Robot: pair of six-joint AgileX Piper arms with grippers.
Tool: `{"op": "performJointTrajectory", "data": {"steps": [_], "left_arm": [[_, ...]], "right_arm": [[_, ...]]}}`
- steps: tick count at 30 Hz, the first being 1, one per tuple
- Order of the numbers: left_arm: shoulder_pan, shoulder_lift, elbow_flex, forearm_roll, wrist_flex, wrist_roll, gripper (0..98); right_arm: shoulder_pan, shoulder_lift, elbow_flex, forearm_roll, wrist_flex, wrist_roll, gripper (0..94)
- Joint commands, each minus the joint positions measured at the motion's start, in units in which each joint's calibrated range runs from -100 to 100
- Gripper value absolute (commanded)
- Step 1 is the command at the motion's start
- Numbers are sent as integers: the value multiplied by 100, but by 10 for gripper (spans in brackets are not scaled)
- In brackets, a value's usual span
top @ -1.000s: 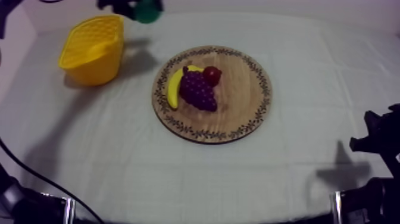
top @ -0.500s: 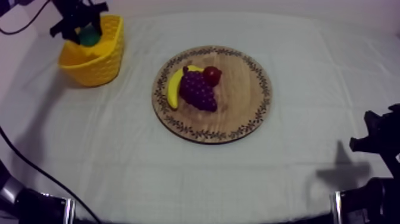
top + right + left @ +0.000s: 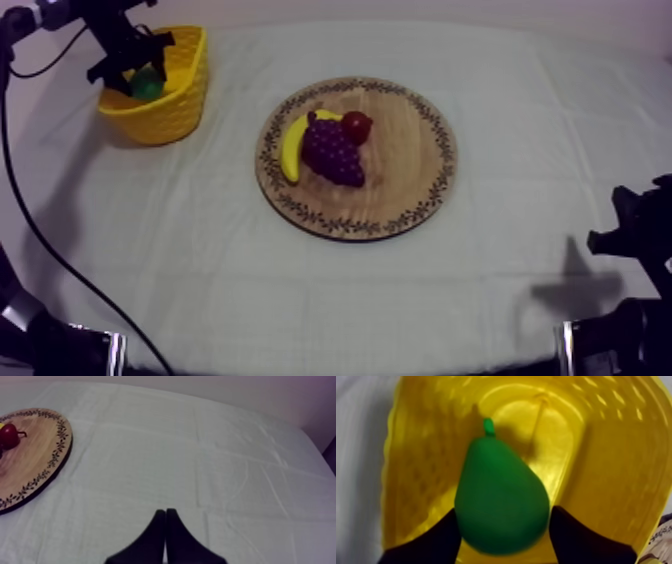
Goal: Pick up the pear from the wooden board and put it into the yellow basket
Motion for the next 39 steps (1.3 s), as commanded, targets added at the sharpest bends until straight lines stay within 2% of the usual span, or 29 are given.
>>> {"op": "performJointTrajectory", "data": {"steps": [1,5,7,15,18,20,24,32,39], "left_arm": [[-29,-12,8,20,-109,-72,762],[-75,-129,71,70,-251,-149,809],[-85,-230,171,111,-339,-191,778],[-81,-1259,1598,294,-1279,-379,261],[-69,-1890,2303,326,-1624,-487,107],[-53,-2367,2775,326,-1837,-568,53],[-2,-3472,3848,299,-2361,-709,13],[109,-6081,6159,285,-3390,-926,1],[172,-8352,8143,224,-4024,-871,0]], "right_arm": [[-2,1,3,0,6,3,3],[-2,1,3,0,6,1,3],[-2,1,3,0,6,2,3],[-2,1,3,0,6,-1,3],[-2,1,3,0,6,-1,3],[-2,1,3,0,6,-1,3],[-2,1,3,0,6,-1,3],[-2,1,3,0,6,1,3],[-2,1,3,0,6,2,3]]}}
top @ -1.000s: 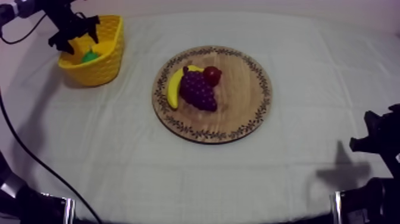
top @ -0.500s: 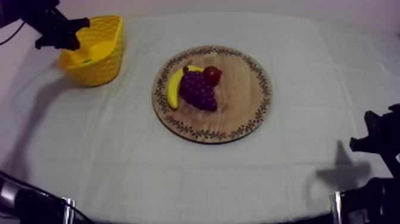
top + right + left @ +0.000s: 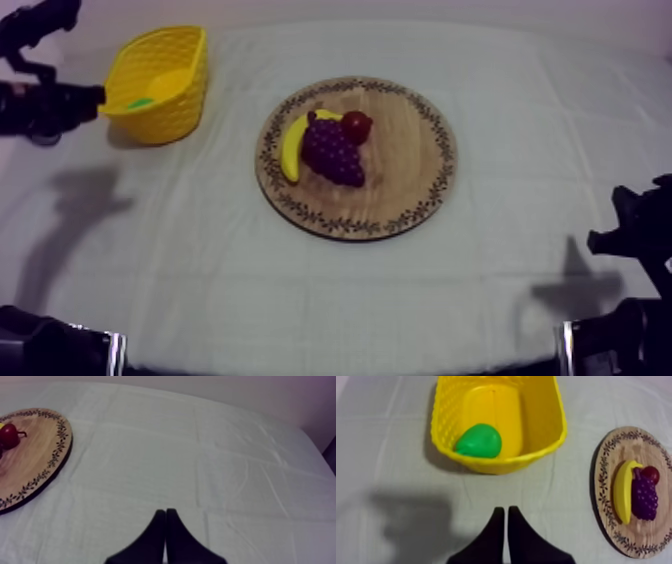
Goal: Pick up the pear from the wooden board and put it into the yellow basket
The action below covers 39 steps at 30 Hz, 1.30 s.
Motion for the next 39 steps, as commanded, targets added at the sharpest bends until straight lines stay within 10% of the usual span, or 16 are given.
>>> {"op": "performJointTrajectory", "data": {"steps": [1,20,39], "left_arm": [[-7,-1664,1336,-10,-90,22,0],[-15,-6719,4145,9,192,-610,0],[66,-6856,4260,-47,18,294,0]], "right_arm": [[-2,1,3,0,-1,3,3],[-2,1,3,0,-1,0,3],[-2,1,3,0,-1,1,3]]}}
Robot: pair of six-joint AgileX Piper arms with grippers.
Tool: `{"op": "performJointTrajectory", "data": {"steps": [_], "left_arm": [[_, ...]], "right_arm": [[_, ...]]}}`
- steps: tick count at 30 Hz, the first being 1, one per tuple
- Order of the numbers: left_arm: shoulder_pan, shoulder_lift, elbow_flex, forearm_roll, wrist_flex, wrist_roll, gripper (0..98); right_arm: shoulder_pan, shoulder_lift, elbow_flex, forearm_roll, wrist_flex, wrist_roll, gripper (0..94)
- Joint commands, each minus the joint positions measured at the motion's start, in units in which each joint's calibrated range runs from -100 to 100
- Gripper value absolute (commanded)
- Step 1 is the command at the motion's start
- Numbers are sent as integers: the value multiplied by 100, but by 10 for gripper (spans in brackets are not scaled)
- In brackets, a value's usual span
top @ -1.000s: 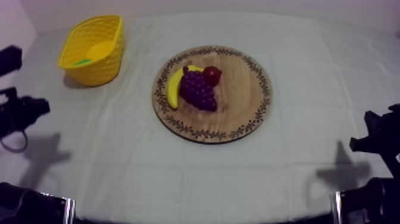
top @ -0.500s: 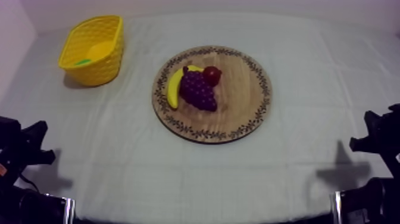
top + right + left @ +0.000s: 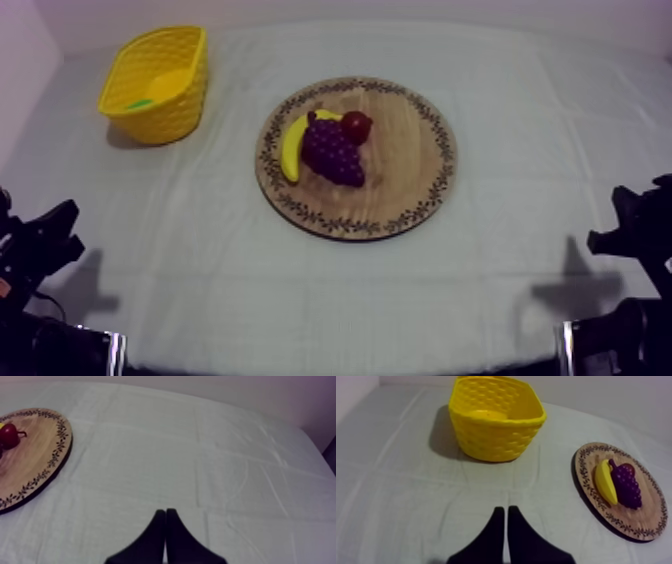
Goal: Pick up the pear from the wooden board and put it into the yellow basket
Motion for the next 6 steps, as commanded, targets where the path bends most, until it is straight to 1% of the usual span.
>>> {"op": "performJointTrajectory", "data": {"steps": [1,6], "left_arm": [[3,0,3,0,6,8,0],[3,0,3,0,6,19,0]], "right_arm": [[-2,1,3,0,-1,1,3],[-2,1,3,0,-1,0,3]]}}
